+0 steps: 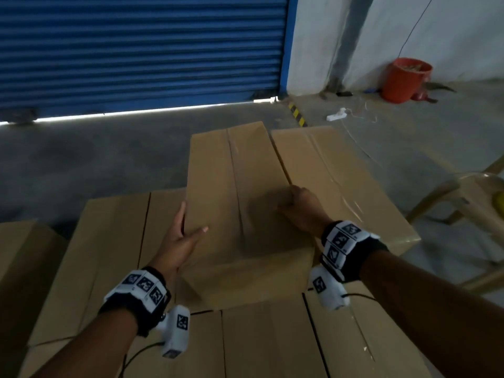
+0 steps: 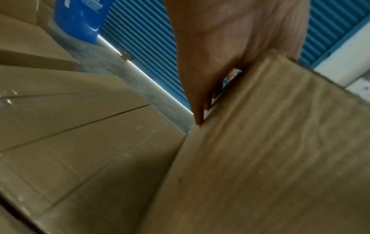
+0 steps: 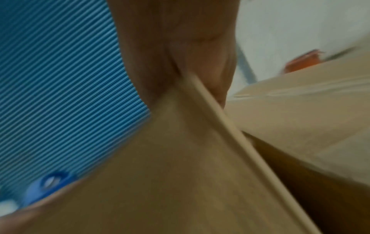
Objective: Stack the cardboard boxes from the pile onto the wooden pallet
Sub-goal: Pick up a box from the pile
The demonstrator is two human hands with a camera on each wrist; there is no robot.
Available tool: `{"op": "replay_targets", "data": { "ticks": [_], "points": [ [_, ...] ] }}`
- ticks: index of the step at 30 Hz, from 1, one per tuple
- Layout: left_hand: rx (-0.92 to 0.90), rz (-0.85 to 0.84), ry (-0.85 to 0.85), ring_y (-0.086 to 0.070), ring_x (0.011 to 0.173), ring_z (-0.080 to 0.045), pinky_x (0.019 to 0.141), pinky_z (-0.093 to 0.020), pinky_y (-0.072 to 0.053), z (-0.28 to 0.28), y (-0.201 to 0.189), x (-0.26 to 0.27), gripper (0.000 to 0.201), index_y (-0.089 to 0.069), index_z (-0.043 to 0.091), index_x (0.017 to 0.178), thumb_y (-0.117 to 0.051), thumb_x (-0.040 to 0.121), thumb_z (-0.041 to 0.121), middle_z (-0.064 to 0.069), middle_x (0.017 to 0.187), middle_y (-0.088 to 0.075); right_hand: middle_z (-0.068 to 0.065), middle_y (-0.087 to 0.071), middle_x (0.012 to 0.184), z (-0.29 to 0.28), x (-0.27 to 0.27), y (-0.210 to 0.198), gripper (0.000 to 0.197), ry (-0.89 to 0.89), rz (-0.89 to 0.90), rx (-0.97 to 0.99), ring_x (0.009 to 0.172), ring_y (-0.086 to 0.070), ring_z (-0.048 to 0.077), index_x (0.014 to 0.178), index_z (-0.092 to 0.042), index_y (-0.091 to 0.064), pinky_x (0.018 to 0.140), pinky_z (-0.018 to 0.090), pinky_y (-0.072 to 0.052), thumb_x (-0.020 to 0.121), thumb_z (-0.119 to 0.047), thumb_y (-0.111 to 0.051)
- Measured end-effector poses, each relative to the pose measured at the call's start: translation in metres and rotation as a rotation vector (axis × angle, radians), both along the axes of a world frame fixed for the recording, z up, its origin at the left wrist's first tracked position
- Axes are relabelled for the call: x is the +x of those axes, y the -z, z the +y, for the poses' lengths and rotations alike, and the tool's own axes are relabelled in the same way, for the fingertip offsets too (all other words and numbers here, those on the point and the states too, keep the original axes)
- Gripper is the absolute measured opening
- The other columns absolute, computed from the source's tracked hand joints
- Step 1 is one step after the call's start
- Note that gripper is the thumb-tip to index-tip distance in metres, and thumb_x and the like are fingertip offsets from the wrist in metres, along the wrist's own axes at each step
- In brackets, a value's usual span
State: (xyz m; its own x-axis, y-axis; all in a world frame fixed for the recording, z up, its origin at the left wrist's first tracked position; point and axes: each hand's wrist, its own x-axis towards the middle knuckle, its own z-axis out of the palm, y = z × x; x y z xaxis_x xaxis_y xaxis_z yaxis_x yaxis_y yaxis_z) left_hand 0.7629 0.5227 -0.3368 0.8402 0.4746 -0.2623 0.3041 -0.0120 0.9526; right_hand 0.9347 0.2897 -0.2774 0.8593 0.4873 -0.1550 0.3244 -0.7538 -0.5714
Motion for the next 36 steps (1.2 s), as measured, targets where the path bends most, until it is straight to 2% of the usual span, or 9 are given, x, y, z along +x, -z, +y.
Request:
{"op": "replay_targets", "data": {
  "ticks": [3,6,10,15,19,23,27,31,36],
  "points": [
    [0.046,0.083,0.1,-0.033,0.144,-0.011,0.108,-0.027,-0.036,-0.015,0.027,0.002,0.102,0.006,0.031,0.161,-0.069,0.094,0.015,0.003,0.165,-0.022,0.015,-0.052,0.138,-0.003,-0.011,0.01,0.053,-0.155,-0.114,-0.211,0.125,-0.049,0.036,0.138,-0.012,-0.052,0.1,0.038,-0.042,0.093,-0.036,-0.063],
    [0.162,0.12,0.062,-0.029,0.149,-0.019,0.117,-0.036,-0.029,-0.039,0.04,-0.003,0.093,0.006,0.026,0.161,-0.062,0.099,0.019,-0.004,0.164,-0.026,0.011,-0.04,0.151,-0.018,-0.024,0.023,0.065,-0.329,-0.133,-0.278,0.139,-0.036,0.032,0.146,-0.02,-0.046,0.111,0.037,-0.033,0.09,-0.047,-0.064],
    [0.327,0.005,-0.049,-0.028,0.149,-0.02,0.12,-0.044,-0.031,-0.073,0.054,-0.021,0.103,-0.009,0.022,0.162,-0.07,0.086,0.055,-0.007,0.164,-0.025,0.005,-0.004,0.165,-0.046,-0.03,0.052,0.099,-0.486,-0.129,-0.498,0.152,0.001,0.03,0.155,-0.027,-0.025,0.122,0.048,-0.013,0.076,-0.062,-0.073],
    [0.581,0.155,0.221,-0.01,0.154,-0.024,0.119,-0.043,-0.031,-0.082,0.062,-0.029,0.117,-0.019,0.048,0.156,-0.073,0.058,0.08,0.0,0.167,0.007,0.016,0.029,0.159,-0.067,-0.025,0.078,0.126,-0.444,-0.256,-0.805,0.142,0.029,0.048,0.155,-0.031,0.017,0.106,0.08,0.004,0.073,-0.062,-0.074],
    [0.686,0.266,0.299,-0.01,0.154,-0.029,0.119,-0.037,-0.029,-0.061,0.063,-0.023,0.114,-0.027,0.042,0.156,-0.079,0.058,0.065,-0.004,0.166,0.021,0.012,0.03,0.159,-0.084,-0.016,0.096,0.135,-0.313,-0.191,-0.664,0.146,0.02,0.048,0.149,-0.037,0.028,0.108,0.08,-0.006,0.071,-0.052,-0.081],
    [0.748,0.228,0.301,-0.03,0.148,-0.029,0.113,-0.034,-0.037,-0.056,0.063,-0.023,0.105,-0.031,0.043,0.154,-0.082,0.063,0.057,-0.006,0.167,0.019,0.007,0.02,0.162,-0.091,-0.018,0.103,0.117,-0.282,-0.217,-0.573,0.149,0.009,0.044,0.15,-0.04,0.024,0.111,0.074,-0.01,0.082,-0.035,-0.072],
    [0.768,0.24,0.305,-0.027,0.149,-0.031,0.115,-0.04,-0.036,-0.055,0.065,-0.022,0.106,-0.031,0.044,0.155,-0.08,0.062,0.059,-0.004,0.166,0.021,0.006,0.018,0.163,-0.093,-0.02,0.103,0.108,-0.27,-0.228,-0.541,0.149,0.01,0.042,0.154,-0.035,0.018,0.113,0.072,-0.008,0.087,-0.025,-0.066],
    [0.774,0.246,0.295,-0.052,0.129,-0.034,0.112,-0.032,-0.037,-0.055,0.063,-0.021,0.105,-0.033,0.041,0.155,-0.085,0.064,0.051,-0.007,0.167,0.019,0.005,0.021,0.163,-0.092,-0.023,0.107,0.108,-0.262,-0.226,-0.524,0.149,0.014,0.04,0.153,-0.034,0.02,0.113,0.072,-0.004,0.088,-0.019,-0.065],
    [0.759,0.221,0.294,-0.039,0.141,-0.03,0.114,-0.032,-0.034,-0.056,0.066,-0.02,0.105,-0.033,0.039,0.155,-0.085,0.065,0.051,-0.006,0.167,0.019,0.005,0.02,0.164,-0.093,-0.023,0.11,0.104,-0.26,-0.238,-0.525,0.15,0.012,0.04,0.154,-0.034,0.018,0.114,0.07,-0.006,0.09,-0.017,-0.061]
  ]
}}
